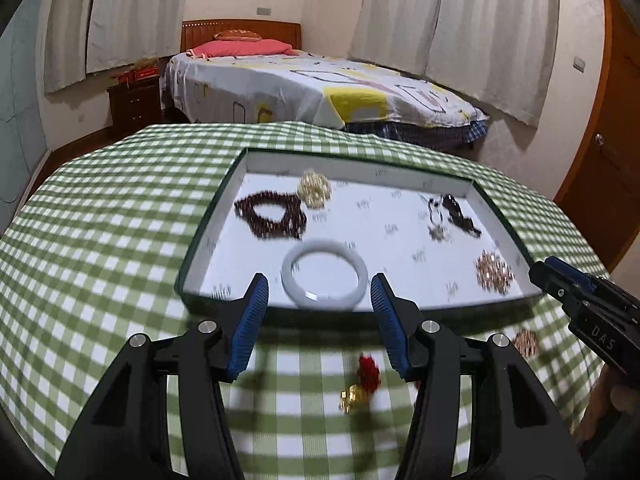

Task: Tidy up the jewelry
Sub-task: 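Lower the bracelet into the box and open left while right lowers the gold brooch and opens, then grasp the red knot charm with gold ornament with left while right grasps the silver rhinestone brooch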

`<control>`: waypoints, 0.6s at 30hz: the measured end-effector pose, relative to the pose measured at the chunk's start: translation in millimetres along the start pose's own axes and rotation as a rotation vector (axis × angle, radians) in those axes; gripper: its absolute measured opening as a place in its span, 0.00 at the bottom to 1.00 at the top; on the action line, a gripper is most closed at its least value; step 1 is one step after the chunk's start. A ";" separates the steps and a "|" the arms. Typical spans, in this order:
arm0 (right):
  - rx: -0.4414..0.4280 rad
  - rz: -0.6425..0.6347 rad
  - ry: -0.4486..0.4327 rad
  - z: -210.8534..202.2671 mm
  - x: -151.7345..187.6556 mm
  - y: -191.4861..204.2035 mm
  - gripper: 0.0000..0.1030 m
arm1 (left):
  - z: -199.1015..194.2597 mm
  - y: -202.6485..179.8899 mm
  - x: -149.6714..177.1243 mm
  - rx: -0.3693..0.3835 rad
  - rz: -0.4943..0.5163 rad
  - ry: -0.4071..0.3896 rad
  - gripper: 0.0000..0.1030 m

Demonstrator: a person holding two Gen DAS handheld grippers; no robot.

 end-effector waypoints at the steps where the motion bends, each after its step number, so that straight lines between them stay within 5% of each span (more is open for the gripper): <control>1: -0.002 0.003 0.000 -1.5 4.0 0.3 0.29 | -1.8 -0.5 3.6 0.002 0.000 0.002 0.51; 12: -0.022 0.009 0.025 -7.9 28.9 6.8 0.29 | -1.6 -15.2 38.4 0.021 0.047 0.057 0.49; 18: -0.029 0.015 0.025 -9.6 31.8 6.7 0.29 | 6.5 -19.9 41.8 0.031 0.060 0.093 0.34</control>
Point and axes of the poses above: each gripper's, at about its wrist camera, not at the fingertips, and z roughly the way its jaws point, y to its left, x to its underside, the point moved 3 cm from there along z, roughly the way its jaws point, and after that the axes turned 8 degrees about -x, right-handed, at the moved point
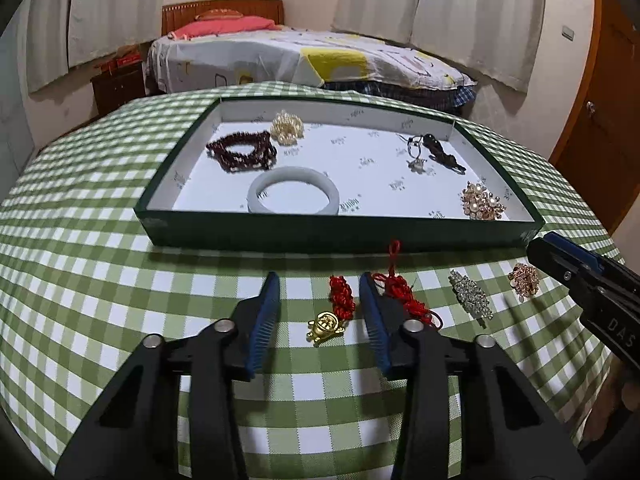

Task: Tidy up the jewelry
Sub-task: 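Grasp the red knot charm with gold ornament with left while right grasps the silver rhinestone brooch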

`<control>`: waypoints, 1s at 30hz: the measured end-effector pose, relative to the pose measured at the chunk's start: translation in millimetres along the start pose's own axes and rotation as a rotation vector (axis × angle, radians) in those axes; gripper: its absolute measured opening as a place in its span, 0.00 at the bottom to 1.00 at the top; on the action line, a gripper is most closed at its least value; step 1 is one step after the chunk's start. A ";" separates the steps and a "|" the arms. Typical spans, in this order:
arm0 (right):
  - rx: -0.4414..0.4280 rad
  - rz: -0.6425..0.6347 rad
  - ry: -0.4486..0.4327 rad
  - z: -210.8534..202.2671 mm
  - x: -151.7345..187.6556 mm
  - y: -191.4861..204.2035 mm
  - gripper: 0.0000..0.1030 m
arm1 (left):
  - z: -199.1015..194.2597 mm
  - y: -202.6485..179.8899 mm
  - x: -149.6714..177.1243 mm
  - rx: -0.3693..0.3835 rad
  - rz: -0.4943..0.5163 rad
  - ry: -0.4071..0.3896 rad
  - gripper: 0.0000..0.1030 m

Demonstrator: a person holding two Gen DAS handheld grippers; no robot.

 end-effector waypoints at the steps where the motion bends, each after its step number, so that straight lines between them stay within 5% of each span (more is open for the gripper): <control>1: 0.000 0.001 0.000 0.0 0.3 0.1 0.29 | 1.8 -0.2 0.3 0.003 0.001 0.009 0.32; 13: -0.008 -0.006 0.015 4.0 3.0 5.7 0.29 | 8.2 -8.4 1.9 0.046 0.036 0.043 0.11; 30: -0.070 -0.066 0.070 20.5 9.9 35.6 0.29 | -4.2 22.4 2.7 -0.007 -0.012 0.018 0.10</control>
Point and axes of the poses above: each gripper's, at about its wrist camera, not at the fingertips, and z roughly the way its jaws point, y to its left, x to its underside, the point moved 3 cm from there along z, roughly the way its jaws point, and after that the axes turned 8 degrees about -x, right-handed, at the moved point
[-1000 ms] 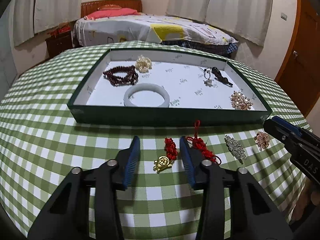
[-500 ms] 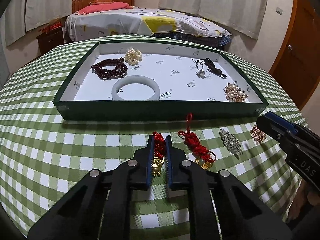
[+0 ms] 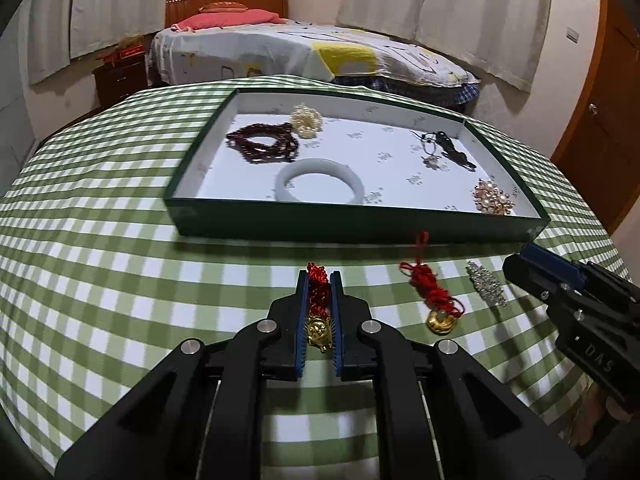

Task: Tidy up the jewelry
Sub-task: 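Grasp the red knot charm with gold ornament with left while right grasps the silver rhinestone brooch, then carry the red charm into the box and open left while right places the silver brooch there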

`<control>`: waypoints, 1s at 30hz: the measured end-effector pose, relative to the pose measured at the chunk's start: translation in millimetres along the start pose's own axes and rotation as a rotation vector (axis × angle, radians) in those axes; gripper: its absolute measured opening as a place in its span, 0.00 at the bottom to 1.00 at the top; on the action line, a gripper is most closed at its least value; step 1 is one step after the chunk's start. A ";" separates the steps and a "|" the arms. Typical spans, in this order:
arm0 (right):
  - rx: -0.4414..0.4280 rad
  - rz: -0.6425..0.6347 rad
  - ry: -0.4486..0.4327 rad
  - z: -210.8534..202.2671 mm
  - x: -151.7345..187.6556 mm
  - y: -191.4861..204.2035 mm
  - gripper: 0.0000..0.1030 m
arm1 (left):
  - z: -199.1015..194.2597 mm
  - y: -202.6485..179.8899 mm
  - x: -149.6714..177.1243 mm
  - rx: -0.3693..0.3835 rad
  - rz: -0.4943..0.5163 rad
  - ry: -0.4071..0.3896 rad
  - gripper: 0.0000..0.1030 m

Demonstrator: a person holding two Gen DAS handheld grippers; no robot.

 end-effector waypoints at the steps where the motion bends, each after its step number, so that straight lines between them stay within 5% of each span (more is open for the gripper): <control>1: -0.005 -0.005 0.008 2.3 0.4 2.2 0.29 | -0.6 2.7 0.3 -0.005 -0.005 0.000 0.10; 11: -0.020 -0.012 0.090 17.8 10.7 6.7 0.13 | -2.2 9.6 0.3 -0.014 -0.022 -0.006 0.10; 30: -0.023 -0.007 0.006 -3.0 -9.2 6.1 0.13 | -19.6 4.1 -14.3 0.009 -0.029 -0.062 0.10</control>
Point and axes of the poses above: each gripper's, at about its wrist camera, not at the fingertips, and z roughly the way its jaws point, y to its left, x to its underside, the point moved 3 cm from there along z, roughly the way its jaws point, and after that the axes turned 8 degrees about -x, right-handed, at the moved point
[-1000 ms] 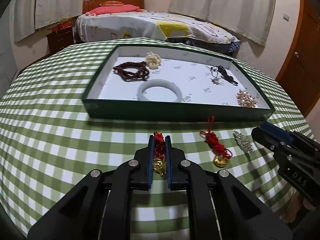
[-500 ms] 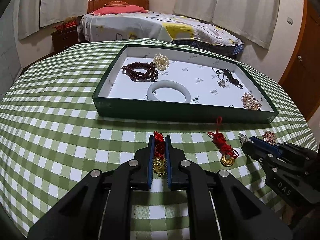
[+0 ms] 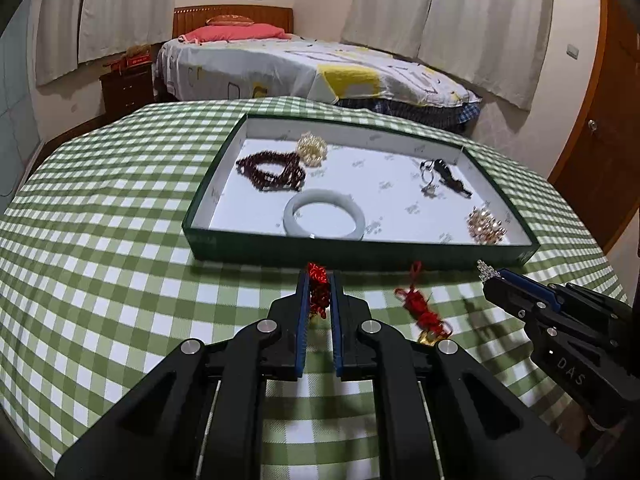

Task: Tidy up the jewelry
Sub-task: 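Carry the red charm into the box and open left while right places the silver brooch there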

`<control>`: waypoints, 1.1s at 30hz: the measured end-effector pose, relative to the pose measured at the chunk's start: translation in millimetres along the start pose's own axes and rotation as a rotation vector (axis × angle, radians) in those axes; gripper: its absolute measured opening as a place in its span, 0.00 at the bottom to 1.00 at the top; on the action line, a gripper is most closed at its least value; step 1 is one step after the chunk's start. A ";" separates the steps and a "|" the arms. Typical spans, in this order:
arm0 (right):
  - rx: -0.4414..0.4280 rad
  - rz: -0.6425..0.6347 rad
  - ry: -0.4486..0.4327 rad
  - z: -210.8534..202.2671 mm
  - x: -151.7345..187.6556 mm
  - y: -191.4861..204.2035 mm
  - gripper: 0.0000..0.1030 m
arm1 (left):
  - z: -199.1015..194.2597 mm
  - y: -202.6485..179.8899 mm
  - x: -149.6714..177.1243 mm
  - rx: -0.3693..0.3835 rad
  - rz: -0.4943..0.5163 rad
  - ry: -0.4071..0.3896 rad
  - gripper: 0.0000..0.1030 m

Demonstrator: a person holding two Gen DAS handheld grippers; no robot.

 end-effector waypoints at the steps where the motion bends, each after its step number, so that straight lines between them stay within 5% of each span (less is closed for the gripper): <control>1: 0.000 0.002 -0.008 -1.7 -2.4 -0.5 0.13 | -1.8 -1.0 -2.2 0.003 -0.001 -0.007 0.10; 20: 0.031 -0.005 -0.166 -22.7 -57.8 -12.6 0.13 | -22.6 -13.8 -55.3 0.040 -0.013 -0.140 0.10; 33: 0.055 -0.015 -0.205 7.1 -102.0 -30.6 0.13 | 12.5 -39.6 -109.4 0.065 0.013 -0.208 0.10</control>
Point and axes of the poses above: each gripper's, at about its wrist camera, not at the fingertips, and z roughly the way its jaws point, y to its left, x to its underside, the point moved 3 cm from there along z, roughly the way its jaws point, and after that the axes turned 8 degrees about -x, right-handed, at the moved point
